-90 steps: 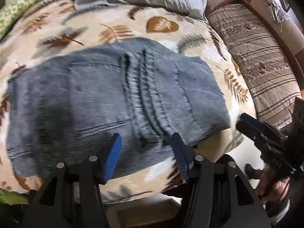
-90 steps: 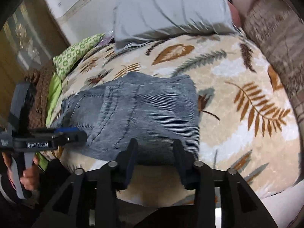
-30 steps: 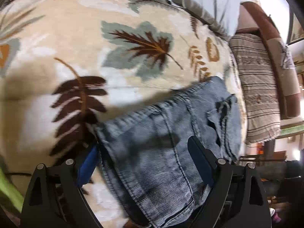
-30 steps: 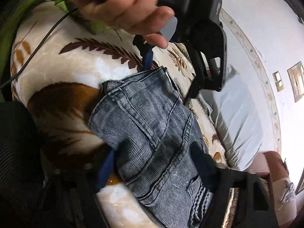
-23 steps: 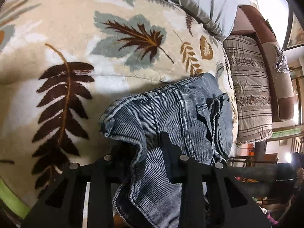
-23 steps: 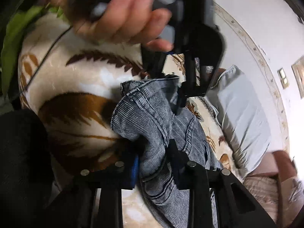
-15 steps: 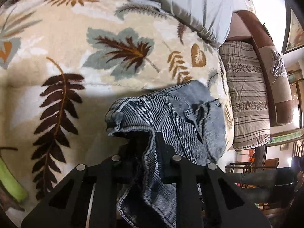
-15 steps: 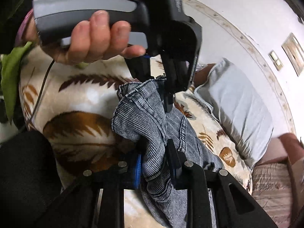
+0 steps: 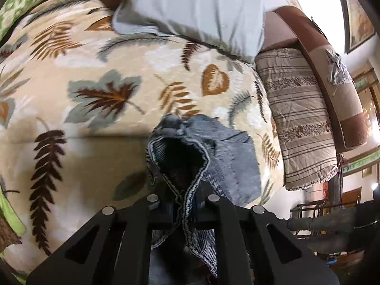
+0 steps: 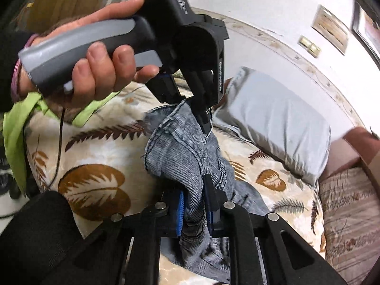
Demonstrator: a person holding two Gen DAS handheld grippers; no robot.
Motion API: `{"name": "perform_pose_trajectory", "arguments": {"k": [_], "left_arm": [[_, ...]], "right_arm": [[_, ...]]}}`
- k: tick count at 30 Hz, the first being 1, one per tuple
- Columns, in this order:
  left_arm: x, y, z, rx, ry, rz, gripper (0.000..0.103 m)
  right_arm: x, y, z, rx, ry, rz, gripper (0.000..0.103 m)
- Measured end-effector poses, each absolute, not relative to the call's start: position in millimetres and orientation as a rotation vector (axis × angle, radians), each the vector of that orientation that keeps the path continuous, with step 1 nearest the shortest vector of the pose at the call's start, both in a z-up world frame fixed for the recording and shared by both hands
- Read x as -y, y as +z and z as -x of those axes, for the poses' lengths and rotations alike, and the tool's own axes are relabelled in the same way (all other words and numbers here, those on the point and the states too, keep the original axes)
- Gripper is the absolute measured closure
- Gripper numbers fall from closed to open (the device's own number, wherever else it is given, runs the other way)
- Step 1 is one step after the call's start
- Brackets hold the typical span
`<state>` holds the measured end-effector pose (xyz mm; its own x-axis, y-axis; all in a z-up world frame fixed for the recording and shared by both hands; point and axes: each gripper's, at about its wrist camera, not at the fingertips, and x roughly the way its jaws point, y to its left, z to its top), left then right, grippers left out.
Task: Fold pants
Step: 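Lift the folded jeans with both tools and fold them over once more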
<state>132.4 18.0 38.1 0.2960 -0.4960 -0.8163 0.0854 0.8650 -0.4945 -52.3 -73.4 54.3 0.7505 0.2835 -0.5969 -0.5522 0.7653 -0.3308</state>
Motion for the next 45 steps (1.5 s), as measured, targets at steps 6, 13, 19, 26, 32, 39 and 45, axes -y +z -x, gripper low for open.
{"name": "perform_pose_trajectory", "arguments": {"k": [6, 13, 19, 26, 32, 39, 45], "left_arm": [[32, 51, -140, -1.220, -0.429, 0.332, 0.097], [91, 59, -147, -1.246, -0.471, 0.276, 0.097], [146, 57, -154, -1.282, -0.491, 0.221, 0.097], [174, 46, -158, -1.340, -0.475, 0.165, 0.097], [176, 49, -156, -1.340, -0.478, 0.112, 0.097], [156, 58, -160, -1.322, -0.485, 0.179, 0.098], [179, 65, -164, -1.319, -0.508, 0.158, 0.098]], "right_arm": [[121, 65, 35, -0.599, 0.437, 0.375, 0.091], [181, 69, 18, -0.662, 0.384, 0.193, 0.091], [217, 65, 15, -0.706, 0.359, 0.079, 0.091], [218, 48, 19, -0.745, 0.459, -0.022, 0.037], [180, 42, 24, -0.699, 0.407, 0.076, 0.030], [181, 38, 8, -0.723, 0.406, 0.022, 0.080], [217, 51, 5, -0.725, 0.401, -0.110, 0.084]]}}
